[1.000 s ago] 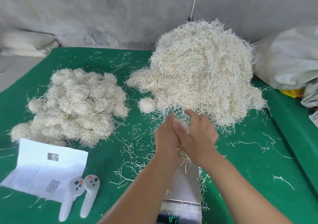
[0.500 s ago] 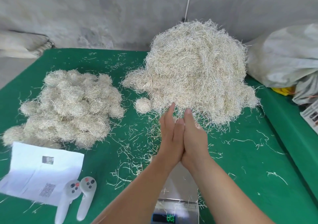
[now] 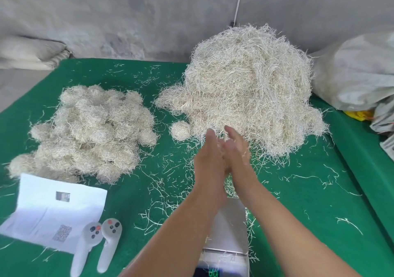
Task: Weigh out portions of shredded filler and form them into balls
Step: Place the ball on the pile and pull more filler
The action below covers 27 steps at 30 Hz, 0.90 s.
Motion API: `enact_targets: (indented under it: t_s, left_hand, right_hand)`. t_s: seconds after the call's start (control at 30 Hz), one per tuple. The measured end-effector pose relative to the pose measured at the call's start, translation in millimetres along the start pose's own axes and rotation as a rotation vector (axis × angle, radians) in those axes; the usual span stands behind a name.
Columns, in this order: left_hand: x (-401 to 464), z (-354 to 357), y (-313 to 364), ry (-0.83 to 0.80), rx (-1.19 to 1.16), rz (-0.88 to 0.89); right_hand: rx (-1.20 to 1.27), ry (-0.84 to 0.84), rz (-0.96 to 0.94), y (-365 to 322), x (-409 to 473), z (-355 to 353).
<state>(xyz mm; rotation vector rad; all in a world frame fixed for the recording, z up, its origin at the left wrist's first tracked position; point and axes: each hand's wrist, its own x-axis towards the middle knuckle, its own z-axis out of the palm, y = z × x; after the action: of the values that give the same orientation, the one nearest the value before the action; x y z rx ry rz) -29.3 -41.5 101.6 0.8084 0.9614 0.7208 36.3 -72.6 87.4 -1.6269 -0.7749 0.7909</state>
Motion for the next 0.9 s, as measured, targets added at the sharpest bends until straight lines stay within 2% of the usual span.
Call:
enact_targets:
  t_s: [0.07, 0.1, 0.23, 0.33, 0.43, 0.53, 0.6, 0.7, 0.77, 0.83, 0.9]
  left_hand:
    - [6, 3, 6, 0.099, 0.116, 0.161]
    - [6, 4, 8, 0.094, 0.153, 0.249]
    - [9, 3, 2, 0.010, 0.431, 0.667]
    - [9, 3, -7, -0.010, 0.524, 0.703]
    - [11, 0, -4, -0.006, 0.714, 0.771]
    - [18, -3, 4, -0.201, 0.708, 0.754]
    - [16, 0, 0, -0.327, 0.542, 0.633]
    - [12, 9, -10, -0.216, 0.371, 0.524]
    - [14, 13, -11, -0.160, 0.280, 0.446]
    - [17, 14, -11, -0.166, 0.241, 0.359]
    - [18, 15, -17, -0.215, 0.253, 0.308]
  right_hand:
    - [0.509, -0.150, 0.202, -7, -5, 0]
    - [0.602, -0.138, 0.248, -10, -7, 0]
    - [0.441, 0.014, 0.158, -19, -7, 3]
    - [0.579, 0.006, 0.107, -25, -2, -1]
    - [0.565, -0.026, 0.125, -26, 5, -8]
    - [0.541, -0.111, 0.102, -30, 9, -8]
    - [0.522, -0.015, 0.098, -29, 11, -8]
    - [0.350, 0.125, -0.002, -18, 19, -10]
    - [0.402, 0.172, 0.059, -13, 21, -8]
    - [0.445, 0.224, 0.062, -12, 22, -4]
    - [0.377, 0.236, -0.014, -6, 25, -3]
